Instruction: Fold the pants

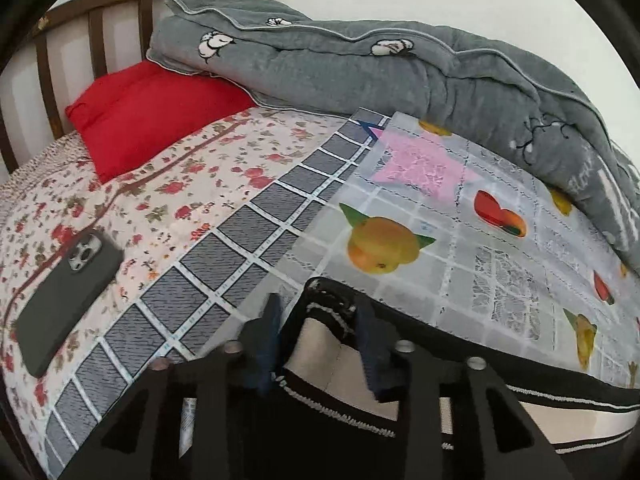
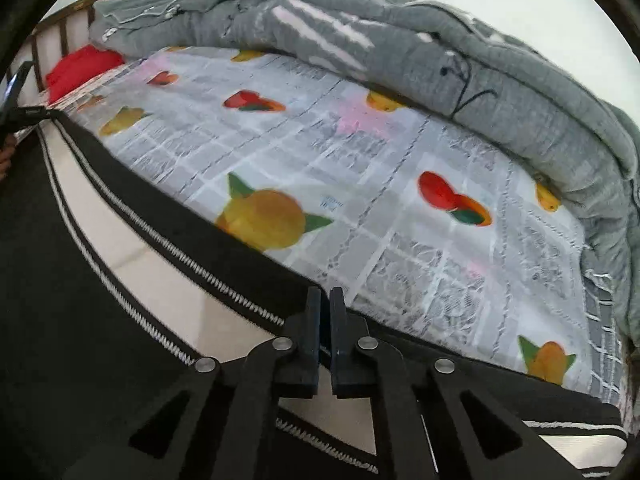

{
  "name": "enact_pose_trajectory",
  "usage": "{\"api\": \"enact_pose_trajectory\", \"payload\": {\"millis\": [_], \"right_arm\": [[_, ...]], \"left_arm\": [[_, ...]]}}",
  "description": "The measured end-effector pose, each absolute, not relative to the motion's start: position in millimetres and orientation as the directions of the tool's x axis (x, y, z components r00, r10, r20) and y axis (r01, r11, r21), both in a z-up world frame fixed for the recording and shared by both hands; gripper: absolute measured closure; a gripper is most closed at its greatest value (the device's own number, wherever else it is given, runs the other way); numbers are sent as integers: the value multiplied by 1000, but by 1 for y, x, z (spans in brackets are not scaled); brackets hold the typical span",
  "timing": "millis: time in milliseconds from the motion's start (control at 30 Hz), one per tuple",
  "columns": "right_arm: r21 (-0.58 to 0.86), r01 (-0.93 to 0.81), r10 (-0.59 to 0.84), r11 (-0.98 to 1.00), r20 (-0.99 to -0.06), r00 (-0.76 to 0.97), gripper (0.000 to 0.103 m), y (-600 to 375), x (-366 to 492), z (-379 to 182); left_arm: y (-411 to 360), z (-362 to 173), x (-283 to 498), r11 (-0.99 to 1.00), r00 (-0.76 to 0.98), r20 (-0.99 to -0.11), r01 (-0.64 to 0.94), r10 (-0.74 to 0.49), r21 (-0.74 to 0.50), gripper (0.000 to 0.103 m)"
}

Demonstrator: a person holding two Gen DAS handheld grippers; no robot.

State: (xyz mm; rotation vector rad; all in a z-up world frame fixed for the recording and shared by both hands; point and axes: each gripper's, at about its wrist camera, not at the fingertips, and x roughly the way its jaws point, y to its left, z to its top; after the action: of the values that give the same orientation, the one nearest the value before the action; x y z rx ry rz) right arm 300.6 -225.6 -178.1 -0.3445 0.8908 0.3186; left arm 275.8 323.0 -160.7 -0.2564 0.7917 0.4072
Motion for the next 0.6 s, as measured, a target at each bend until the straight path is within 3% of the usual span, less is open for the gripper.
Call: {"api": "enact_pose_trajectory", "payload": {"millis": [33, 100, 200, 400, 600], "right_arm": [[-155, -379, 111, 912, -796, 595, 87, -228, 302, -174], [-169, -340, 83, 925, -783, 617, 73, -239, 297, -166], [-203, -209, 1, 957, -714, 700, 62, -279, 275, -144], [-245, 110, -256, 963, -715, 650, 61, -375, 263, -138], [-205, 168, -265, 964, -764, 588, 61, -391, 282, -154]], "left_arm": [[324, -160, 274, 887, 627, -732, -457, 266, -70, 52], [325, -157, 267, 882, 621, -740, -464, 258, -83, 51], [325, -154, 255, 886, 633, -739, -450, 230, -110, 51], [310, -143, 238, 890, 667, -711, -436, 222, -132, 51], [289, -135, 216, 901, 666, -714, -418, 216, -118, 51]]}}
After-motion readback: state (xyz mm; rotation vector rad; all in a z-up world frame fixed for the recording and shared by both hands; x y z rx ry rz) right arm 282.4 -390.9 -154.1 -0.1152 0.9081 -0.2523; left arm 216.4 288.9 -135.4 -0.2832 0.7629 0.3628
